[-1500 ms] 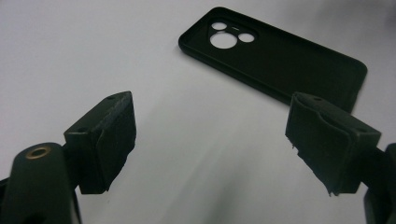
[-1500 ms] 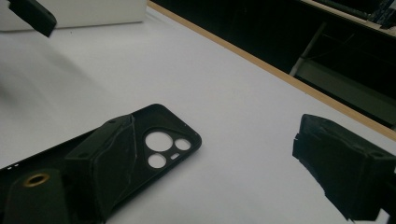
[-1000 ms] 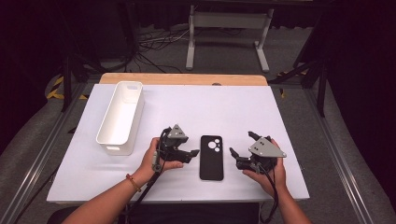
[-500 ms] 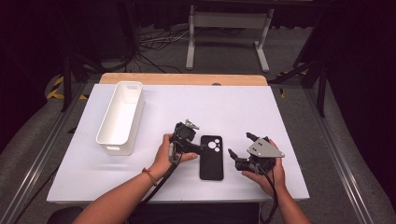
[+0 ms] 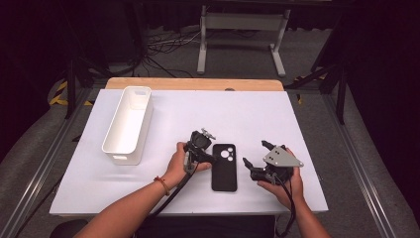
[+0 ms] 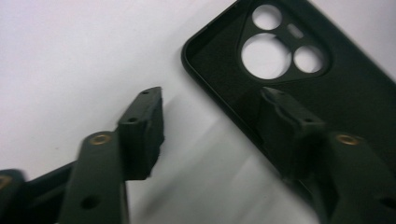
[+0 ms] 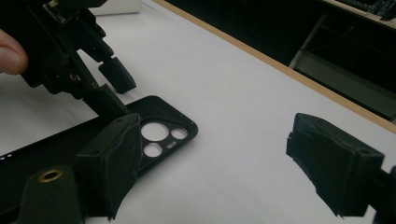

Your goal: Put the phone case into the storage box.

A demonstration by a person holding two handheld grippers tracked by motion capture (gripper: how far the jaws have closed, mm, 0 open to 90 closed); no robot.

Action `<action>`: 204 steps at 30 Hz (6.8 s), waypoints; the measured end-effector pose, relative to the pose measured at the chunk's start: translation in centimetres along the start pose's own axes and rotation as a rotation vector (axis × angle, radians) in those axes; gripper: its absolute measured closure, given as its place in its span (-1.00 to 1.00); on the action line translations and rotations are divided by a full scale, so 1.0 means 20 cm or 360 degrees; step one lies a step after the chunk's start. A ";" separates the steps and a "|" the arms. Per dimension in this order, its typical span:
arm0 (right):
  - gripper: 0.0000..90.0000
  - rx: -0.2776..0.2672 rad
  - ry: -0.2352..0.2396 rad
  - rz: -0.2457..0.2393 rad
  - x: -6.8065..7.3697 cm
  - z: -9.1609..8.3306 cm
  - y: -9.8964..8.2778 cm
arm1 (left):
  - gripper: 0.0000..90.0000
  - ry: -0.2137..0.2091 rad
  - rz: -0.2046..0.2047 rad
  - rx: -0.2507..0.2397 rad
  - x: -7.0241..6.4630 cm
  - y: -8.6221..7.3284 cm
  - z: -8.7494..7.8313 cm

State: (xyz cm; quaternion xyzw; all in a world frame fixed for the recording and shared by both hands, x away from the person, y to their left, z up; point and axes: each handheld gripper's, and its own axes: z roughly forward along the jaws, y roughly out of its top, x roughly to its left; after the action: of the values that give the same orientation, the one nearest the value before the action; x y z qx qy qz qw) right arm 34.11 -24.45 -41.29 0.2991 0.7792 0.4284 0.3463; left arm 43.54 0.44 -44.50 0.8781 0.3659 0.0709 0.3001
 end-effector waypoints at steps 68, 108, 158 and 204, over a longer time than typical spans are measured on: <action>-0.60 -0.0046 0.0035 0.0163 -0.08 0.00 -0.02 | 0.99 0.0170 0.0166 -0.0761 0.17 -0.07 -0.49; -0.60 -0.0025 0.0035 0.0127 -0.07 0.01 -0.01 | 0.99 0.0367 -0.0093 -0.1128 0.47 -0.05 -0.90; -0.58 0.0064 0.0118 0.0049 -0.01 0.05 -0.02 | 0.99 0.0990 -0.0517 -0.0983 1.15 0.04 -0.80; -0.56 0.0037 0.0193 0.0065 -0.01 0.05 -0.01 | 0.98 0.0978 -0.0472 -0.0590 1.27 0.05 -0.59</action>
State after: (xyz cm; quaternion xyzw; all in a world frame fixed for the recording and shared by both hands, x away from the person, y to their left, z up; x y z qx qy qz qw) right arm 35.01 -24.16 -41.87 0.2924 0.7974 0.4435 0.2862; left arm 58.48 22.90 -36.81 0.6844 0.5427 0.3513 0.3370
